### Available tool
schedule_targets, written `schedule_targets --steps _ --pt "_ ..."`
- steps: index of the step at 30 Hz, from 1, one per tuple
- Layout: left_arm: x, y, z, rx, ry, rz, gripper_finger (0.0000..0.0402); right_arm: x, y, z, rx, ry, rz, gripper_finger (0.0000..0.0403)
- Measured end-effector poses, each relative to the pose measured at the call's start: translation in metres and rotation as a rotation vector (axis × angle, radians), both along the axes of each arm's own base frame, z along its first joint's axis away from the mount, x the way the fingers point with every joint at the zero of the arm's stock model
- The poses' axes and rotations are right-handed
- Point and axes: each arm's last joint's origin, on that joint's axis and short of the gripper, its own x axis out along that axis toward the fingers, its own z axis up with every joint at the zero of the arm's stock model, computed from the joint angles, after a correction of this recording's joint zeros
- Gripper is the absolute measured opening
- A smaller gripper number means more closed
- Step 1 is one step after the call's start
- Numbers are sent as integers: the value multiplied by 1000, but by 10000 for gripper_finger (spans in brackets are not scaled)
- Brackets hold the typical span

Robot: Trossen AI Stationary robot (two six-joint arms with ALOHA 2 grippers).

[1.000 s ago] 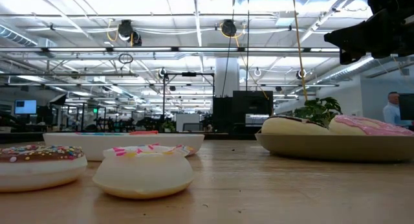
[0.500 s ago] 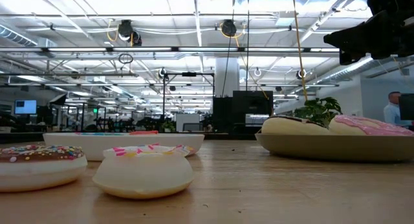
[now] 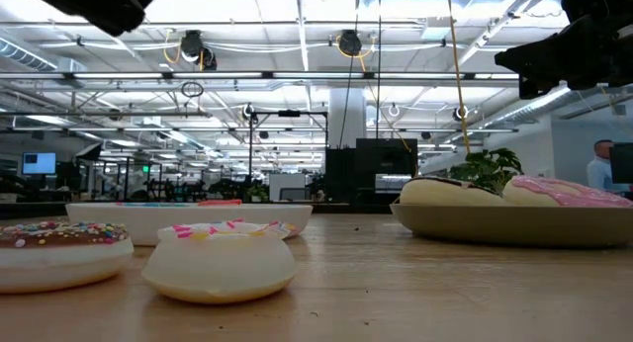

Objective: Pick & Place donuts
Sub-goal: Put the small brown donut on the white plate

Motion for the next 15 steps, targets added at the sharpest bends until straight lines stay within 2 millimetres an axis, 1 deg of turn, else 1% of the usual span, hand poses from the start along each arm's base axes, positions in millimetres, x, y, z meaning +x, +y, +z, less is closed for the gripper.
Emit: schedule_targets --steps 3,7,13,15 --pt "-1 0 -4 -13 -21 -2 17 0 0 0 1 -2 0 0" --pt "-1 0 -6 -19 -24 -1 4 0 0 1 3 -11 0 0" --pt "2 4 -5 53 -39 -26 16 0 0 1 3 -11 0 0" --pt "4 6 -5 46 -44 -14 18 0 0 1 4 -11 0 0"
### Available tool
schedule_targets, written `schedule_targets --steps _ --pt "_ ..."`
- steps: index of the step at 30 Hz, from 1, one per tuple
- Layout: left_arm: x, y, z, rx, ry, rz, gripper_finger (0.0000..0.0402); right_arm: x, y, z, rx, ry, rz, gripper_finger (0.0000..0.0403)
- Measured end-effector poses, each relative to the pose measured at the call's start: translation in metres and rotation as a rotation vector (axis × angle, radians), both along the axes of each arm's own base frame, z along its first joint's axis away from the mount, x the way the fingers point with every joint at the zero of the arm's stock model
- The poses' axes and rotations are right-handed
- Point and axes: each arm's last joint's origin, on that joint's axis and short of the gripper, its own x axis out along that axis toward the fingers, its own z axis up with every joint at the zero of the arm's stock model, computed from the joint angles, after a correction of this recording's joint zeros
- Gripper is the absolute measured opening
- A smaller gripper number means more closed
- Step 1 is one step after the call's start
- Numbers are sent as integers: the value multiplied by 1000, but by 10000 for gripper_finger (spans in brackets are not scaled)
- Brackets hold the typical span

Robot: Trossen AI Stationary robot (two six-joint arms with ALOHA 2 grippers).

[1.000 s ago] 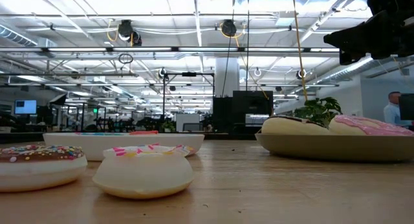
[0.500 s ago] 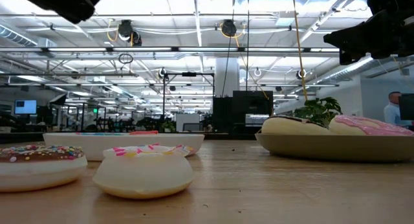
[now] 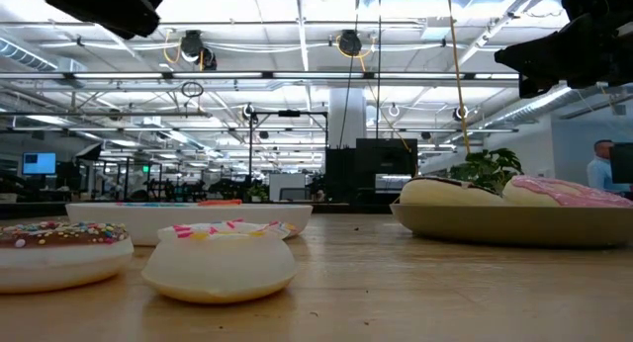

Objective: Pick & Place donuts
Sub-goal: Put the small brown donut on the white plate

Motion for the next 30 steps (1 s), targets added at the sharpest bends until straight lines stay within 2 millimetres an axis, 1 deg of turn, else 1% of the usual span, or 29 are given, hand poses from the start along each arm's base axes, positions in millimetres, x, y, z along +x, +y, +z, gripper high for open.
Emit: schedule_targets --steps 5,12,17,20,23,25,27,30 --pt "5 6 0 -66 12 49 18 0 0 0 0 1 0 0" --pt "7 8 0 -72 13 62 19 0 0 0 -2 1 0 0" --pt "12 8 5 -189 -30 122 19 0 0 -1 -5 6 0 0" --pt "20 0 8 -209 -24 89 18 0 0 -1 -5 7 0 0" --pt "30 -14 11 -192 35 40 7 0 0 -1 -10 6 -1 0" --pt "37 -23 10 -147 93 21 4 0 0 0 -16 -3 -2 0" --pt "44 -31 6 -102 164 5 10 0 0 1 -24 -8 -3 0" --pt "50 -40 -2 -64 276 12 30 0 0 1 -26 -8 -2 0"
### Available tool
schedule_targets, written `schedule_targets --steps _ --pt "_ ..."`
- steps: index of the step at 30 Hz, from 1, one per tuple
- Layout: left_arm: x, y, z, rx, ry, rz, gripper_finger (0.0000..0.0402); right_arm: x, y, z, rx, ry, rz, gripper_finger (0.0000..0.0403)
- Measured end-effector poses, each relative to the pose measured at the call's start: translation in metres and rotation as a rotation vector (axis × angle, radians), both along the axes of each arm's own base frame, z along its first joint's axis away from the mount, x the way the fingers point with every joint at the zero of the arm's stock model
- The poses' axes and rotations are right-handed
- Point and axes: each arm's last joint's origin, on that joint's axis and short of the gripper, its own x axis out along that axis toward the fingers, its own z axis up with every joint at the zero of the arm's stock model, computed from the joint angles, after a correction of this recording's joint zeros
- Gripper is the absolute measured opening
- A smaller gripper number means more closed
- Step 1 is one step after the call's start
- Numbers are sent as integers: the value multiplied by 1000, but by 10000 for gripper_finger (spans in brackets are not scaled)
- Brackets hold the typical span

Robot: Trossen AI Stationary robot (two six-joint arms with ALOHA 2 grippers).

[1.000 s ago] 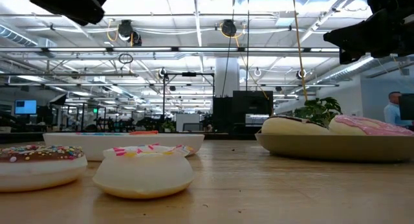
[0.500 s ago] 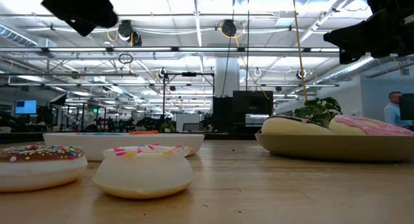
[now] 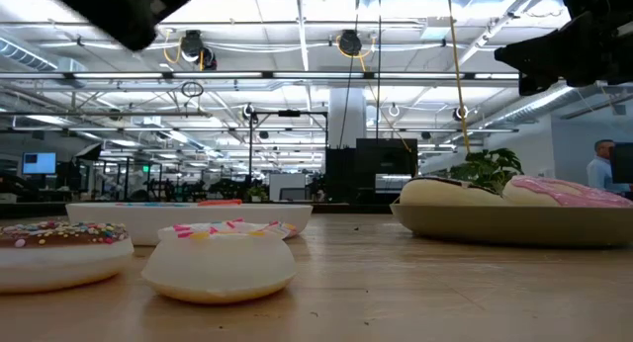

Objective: Pick & Place donuts
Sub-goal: Put the small brown donut on the white plate

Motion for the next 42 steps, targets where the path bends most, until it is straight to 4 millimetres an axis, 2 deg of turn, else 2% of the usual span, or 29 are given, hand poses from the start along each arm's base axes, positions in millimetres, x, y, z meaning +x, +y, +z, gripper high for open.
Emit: schedule_targets --steps 6,13,19,42 --pt "8 -11 -20 -41 178 43 74 0 0 0 1 -2 -1 0" --pt "9 -20 -31 -87 237 42 142 0 0 1 -18 -14 -3 0" --pt "8 -17 -35 -73 238 53 172 0 0 1 -19 -13 -5 0" --pt "8 -14 -39 -54 247 40 170 0 0 1 4 -12 -1 0"
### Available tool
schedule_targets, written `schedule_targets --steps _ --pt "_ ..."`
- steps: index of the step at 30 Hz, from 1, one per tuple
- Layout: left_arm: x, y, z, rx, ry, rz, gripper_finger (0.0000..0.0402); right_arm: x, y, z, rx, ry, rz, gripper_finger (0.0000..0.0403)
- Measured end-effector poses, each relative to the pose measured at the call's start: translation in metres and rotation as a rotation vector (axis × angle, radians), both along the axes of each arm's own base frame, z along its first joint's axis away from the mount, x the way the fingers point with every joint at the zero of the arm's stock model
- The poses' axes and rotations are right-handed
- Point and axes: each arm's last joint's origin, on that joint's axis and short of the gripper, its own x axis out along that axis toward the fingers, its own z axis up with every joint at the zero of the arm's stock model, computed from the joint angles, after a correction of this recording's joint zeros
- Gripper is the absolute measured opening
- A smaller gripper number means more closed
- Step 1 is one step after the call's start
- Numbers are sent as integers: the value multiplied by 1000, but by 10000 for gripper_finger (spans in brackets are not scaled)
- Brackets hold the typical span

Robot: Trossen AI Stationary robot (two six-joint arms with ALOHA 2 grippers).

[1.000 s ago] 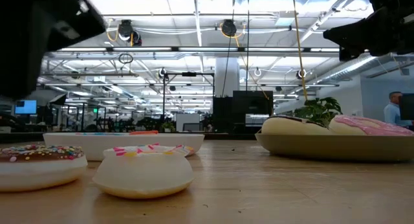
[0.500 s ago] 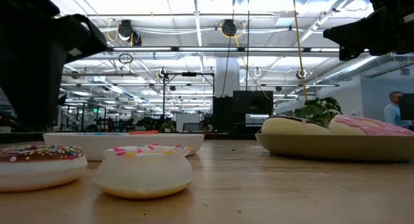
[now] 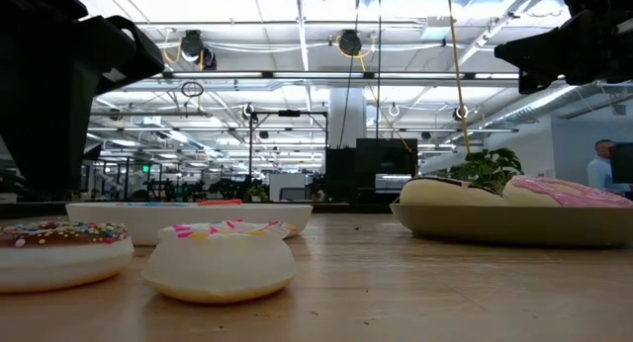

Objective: Pick & Place donuts
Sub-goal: Put the small brown donut on the white plate

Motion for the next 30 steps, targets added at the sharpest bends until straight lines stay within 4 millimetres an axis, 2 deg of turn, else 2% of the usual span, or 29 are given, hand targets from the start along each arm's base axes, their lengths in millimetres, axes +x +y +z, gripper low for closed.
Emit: schedule_targets --steps 5,13,24,27,30 --pt "0 0 -1 -1 0 1 170 0 0 0 0 0 0 0" --pt "5 -4 -29 23 51 -16 170 0 0 0 -1 3 1 0" --pt "9 0 -31 42 52 -41 167 0 0 0 0 1 1 0" --pt "9 0 -31 63 44 -60 141 0 0 0 0 1 1 0" --pt "9 1 -31 75 42 -71 90 0 0 0 -1 1 1 0"
